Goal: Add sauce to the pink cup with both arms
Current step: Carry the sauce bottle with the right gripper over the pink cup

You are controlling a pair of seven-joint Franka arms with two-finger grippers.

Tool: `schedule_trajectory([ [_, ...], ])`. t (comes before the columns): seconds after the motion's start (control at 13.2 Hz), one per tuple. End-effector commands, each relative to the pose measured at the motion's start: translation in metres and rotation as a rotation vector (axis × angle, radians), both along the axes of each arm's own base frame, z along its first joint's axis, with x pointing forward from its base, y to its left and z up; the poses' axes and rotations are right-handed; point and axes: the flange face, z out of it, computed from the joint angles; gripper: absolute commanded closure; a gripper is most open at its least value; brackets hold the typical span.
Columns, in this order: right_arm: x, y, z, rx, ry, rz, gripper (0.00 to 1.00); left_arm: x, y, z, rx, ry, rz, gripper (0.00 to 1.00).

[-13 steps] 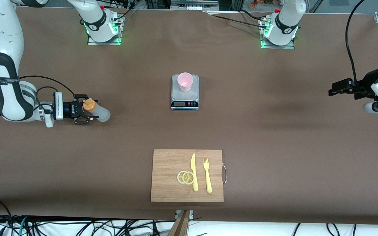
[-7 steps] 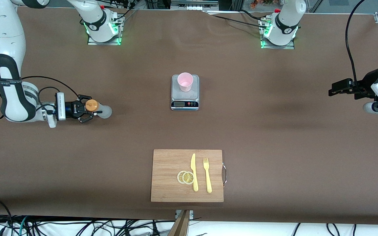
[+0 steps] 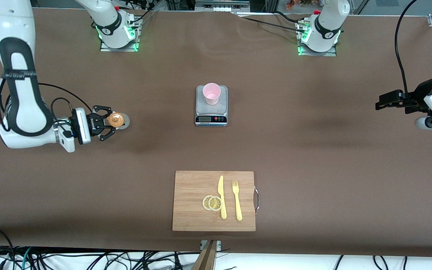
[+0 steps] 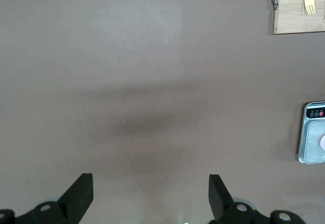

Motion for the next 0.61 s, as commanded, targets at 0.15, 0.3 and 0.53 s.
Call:
schedule_trajectory([
  [0.15,-0.010,0.098,0.021,-0.196,-0.017,0.135,0.84,0.000,0.001,0.003,0.019,0.004,-0.022,0.00],
  [0.3,-0.022,0.145,0.054,-0.401,-0.063,0.165,0.84,0.000,0.000,0.004,0.019,0.002,-0.024,0.00],
  [0.53,-0.048,0.203,0.083,-0.655,-0.093,0.145,0.84,0.000,-0.001,0.003,0.018,0.004,-0.024,0.00],
])
